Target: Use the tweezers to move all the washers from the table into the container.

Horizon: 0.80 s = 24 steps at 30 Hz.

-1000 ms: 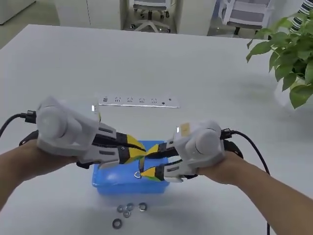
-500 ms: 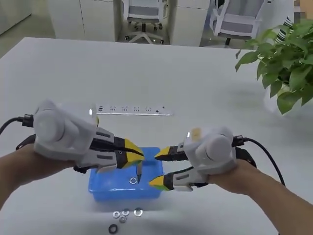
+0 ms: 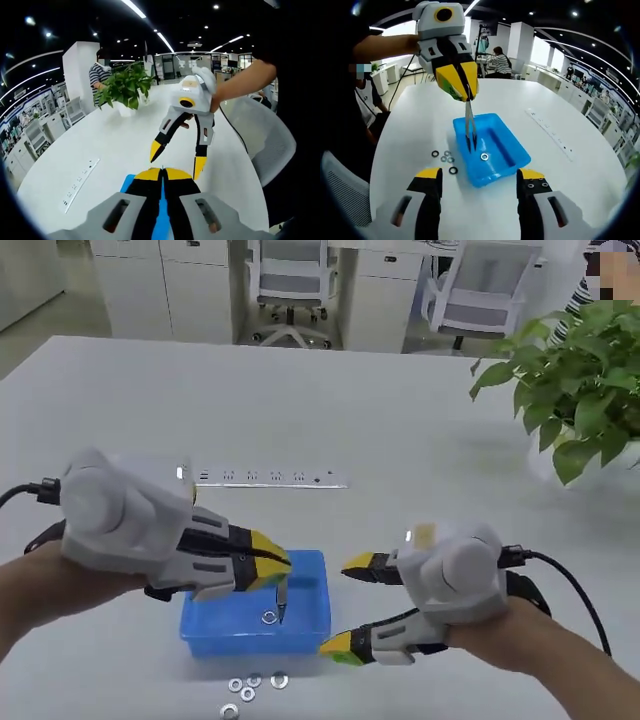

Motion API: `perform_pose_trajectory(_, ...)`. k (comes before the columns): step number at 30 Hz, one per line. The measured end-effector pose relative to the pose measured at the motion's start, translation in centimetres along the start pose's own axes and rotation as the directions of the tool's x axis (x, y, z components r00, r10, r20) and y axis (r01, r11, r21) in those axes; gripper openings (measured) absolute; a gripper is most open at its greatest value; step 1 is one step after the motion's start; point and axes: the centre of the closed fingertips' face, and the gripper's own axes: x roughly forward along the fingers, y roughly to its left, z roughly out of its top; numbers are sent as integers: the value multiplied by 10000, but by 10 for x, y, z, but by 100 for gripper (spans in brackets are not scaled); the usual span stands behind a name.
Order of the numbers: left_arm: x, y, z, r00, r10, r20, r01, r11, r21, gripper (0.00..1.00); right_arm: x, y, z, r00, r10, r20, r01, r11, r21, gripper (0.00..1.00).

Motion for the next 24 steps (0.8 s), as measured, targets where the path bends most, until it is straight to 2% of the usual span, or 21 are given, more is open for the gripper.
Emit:
perform_pose_trajectory(15, -3, -12, 9, 10000, -40, 48, 39, 10000, 15, 5, -12, 12, -5, 9993, -301, 240, 290, 9986, 446, 80)
perform_pose_trajectory(24, -1, -23, 5, 9998, -200, 32, 201, 9998, -3, 5, -15, 22, -11, 9990, -383, 229, 370, 9977, 564, 93)
